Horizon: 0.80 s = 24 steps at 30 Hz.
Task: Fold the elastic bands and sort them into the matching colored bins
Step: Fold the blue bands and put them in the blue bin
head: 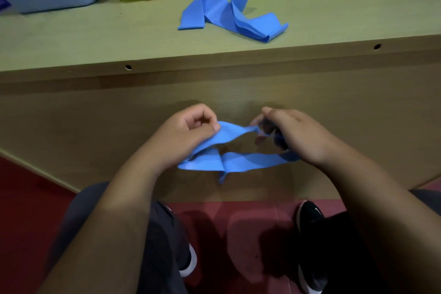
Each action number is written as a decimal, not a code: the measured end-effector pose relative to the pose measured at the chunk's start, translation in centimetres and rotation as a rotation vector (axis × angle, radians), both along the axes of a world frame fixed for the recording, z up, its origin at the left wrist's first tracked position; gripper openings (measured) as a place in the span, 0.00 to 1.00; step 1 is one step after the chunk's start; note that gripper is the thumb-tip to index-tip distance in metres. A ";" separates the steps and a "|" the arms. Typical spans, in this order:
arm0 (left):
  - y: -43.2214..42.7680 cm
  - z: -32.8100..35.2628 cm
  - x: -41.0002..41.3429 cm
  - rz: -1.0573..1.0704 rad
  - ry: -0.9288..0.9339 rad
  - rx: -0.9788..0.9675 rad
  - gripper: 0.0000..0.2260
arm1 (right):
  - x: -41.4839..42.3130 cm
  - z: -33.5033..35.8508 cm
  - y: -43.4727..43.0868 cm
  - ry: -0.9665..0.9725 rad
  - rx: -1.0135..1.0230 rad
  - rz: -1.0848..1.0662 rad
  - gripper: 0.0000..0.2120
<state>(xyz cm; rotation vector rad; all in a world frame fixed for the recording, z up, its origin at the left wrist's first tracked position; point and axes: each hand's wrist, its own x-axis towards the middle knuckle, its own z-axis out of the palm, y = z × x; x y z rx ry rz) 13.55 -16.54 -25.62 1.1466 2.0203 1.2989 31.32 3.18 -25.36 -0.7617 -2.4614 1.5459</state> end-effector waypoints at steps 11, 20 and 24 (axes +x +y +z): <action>-0.6 -2.7 -1.5 -0.014 0.443 -0.520 0.12 | -1.0 -0.9 -0.6 -0.068 0.034 0.076 0.07; 1.2 -3.2 1.6 0.063 -0.028 -0.306 0.06 | -1.8 -2.4 -1.0 0.081 -0.150 0.133 0.08; 2.0 -2.8 2.7 0.128 -0.360 -0.219 0.10 | -2.0 -2.9 -1.1 0.114 -0.131 0.124 0.09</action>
